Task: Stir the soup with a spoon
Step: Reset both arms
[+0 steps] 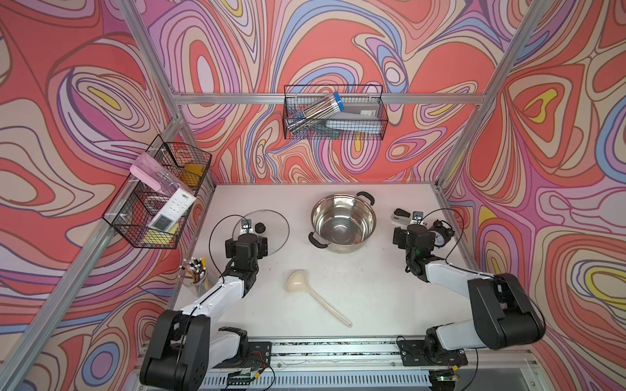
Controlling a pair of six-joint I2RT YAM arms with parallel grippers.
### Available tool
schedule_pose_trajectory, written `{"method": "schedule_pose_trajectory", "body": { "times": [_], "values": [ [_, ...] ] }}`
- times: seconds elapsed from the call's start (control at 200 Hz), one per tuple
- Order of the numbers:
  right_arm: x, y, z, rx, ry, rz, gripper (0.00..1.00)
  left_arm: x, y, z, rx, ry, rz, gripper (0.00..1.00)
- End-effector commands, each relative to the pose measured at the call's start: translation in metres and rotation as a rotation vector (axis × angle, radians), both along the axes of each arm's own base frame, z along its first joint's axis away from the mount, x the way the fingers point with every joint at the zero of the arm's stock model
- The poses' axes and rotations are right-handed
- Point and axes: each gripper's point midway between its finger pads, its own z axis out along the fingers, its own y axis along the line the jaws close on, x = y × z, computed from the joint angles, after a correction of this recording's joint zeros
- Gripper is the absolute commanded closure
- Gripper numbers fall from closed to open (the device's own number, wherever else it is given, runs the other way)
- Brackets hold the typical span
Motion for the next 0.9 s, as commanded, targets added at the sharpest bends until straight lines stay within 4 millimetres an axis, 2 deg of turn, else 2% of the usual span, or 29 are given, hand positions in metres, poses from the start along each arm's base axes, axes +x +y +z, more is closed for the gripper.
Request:
{"method": "schedule_pose_trajectory", "body": {
  "times": [0.0, 0.025, 0.065, 0.11, 0.17, 0.21, 0.23, 0.28, 0.361, 0.456, 0.596, 0.676, 0.896],
  "values": [
    [0.026, 0.002, 0.023, 0.027, -0.174, 0.051, 0.02, 0.023, -0.005, 0.01, -0.025, -0.127, -0.053, 0.01],
    [0.03, 0.002, 0.025, 0.053, -0.204, 0.069, 0.02, 0.026, -0.005, 0.007, -0.017, -0.127, -0.058, 0.01],
    [0.034, 0.004, 0.013, 0.075, -0.175, 0.092, 0.02, 0.031, -0.006, 0.003, -0.015, -0.136, -0.068, 0.01],
    [0.035, 0.001, 0.011, 0.083, -0.209, 0.098, 0.02, 0.034, -0.005, -0.008, -0.033, -0.113, -0.076, 0.01],
    [0.032, -0.005, 0.008, 0.136, -0.21, 0.106, 0.02, 0.036, -0.005, -0.015, -0.048, -0.134, -0.095, 0.01],
    [0.023, -0.003, 0.0, 0.134, -0.235, 0.131, 0.02, 0.033, -0.003, -0.02, -0.068, -0.13, -0.087, 0.01],
    [0.022, -0.002, 0.008, 0.12, -0.296, 0.145, 0.02, 0.031, -0.002, -0.023, -0.072, -0.128, -0.083, 0.01],
    [0.017, 0.006, 0.008, 0.129, -0.286, 0.196, 0.02, 0.031, -0.002, -0.02, -0.062, -0.184, -0.094, 0.01],
    [0.02, 0.013, 0.009, 0.124, -0.283, 0.236, 0.02, 0.032, -0.007, -0.025, -0.095, -0.131, -0.134, 0.01],
    [0.03, 0.0, 0.003, 0.13, -0.233, 0.15, 0.02, 0.035, -0.006, -0.026, -0.107, -0.126, -0.137, 0.01],
    [0.03, -0.001, 0.002, 0.128, -0.231, 0.147, 0.02, 0.034, -0.005, -0.024, -0.105, -0.139, -0.133, 0.01],
    [0.03, -0.001, 0.003, 0.127, -0.233, 0.146, 0.02, 0.036, -0.014, -0.025, -0.105, -0.129, -0.194, 0.01],
    [0.029, -0.001, 0.003, 0.127, -0.234, 0.145, 0.02, 0.036, -0.018, -0.026, -0.109, -0.121, -0.214, 0.01]
  ]
}}
